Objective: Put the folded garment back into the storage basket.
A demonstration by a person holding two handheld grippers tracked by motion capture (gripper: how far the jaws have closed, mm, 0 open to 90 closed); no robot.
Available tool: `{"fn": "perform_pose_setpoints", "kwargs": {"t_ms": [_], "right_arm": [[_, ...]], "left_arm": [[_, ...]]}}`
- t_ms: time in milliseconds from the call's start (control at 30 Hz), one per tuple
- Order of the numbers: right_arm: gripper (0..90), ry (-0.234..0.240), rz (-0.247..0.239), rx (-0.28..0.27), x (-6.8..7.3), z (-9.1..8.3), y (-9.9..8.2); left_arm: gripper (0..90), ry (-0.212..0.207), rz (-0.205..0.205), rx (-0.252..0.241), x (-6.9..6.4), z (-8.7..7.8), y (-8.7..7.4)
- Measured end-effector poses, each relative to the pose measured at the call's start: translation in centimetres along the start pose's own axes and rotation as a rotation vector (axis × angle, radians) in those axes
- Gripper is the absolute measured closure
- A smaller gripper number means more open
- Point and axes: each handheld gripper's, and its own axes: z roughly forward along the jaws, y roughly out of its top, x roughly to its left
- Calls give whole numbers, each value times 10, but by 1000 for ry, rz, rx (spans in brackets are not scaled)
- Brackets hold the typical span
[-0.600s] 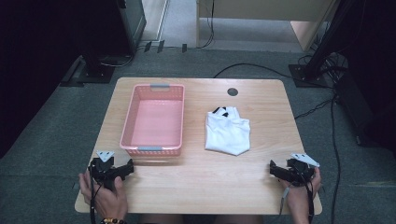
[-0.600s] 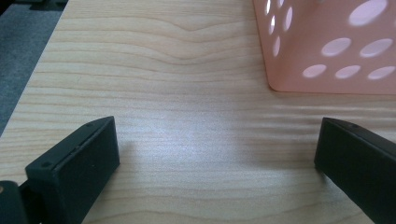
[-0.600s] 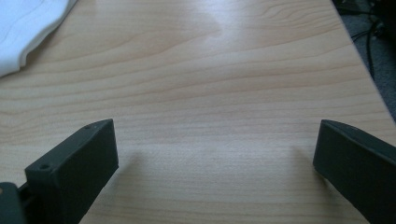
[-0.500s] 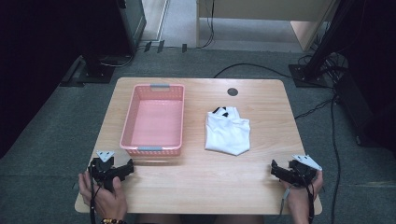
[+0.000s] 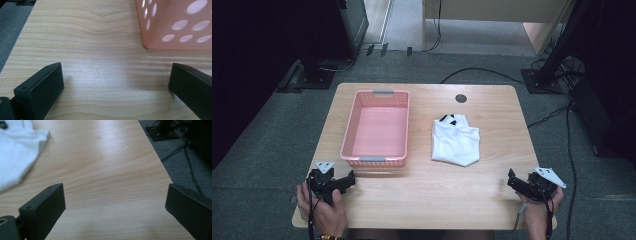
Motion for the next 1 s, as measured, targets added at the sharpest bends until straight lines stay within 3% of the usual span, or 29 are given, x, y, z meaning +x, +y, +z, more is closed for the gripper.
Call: {"fn": "perform_pose_setpoints", "kwargs": {"t_ms": [67,100,267,433,767,1000], "right_arm": [[31,31,62,-9,-4,-3,1],[30,30,71,-13,-4,-5,2],[30,22,60,-32,-2,-13,5],[18,54,80,-23,8,-18,15],[18,58,31,-19,33,-12,37],[18,112,-3,-28,46,-10,46]], "left_arm": [[0,0,0,0,0,0,0],[0,0,0,0,0,0,0],[0,0,0,0,0,0,0],[0,0,0,0,0,0,0],[0,-1,0,1,0,0,0],[0,1,-1,0,0,0,0]]}}
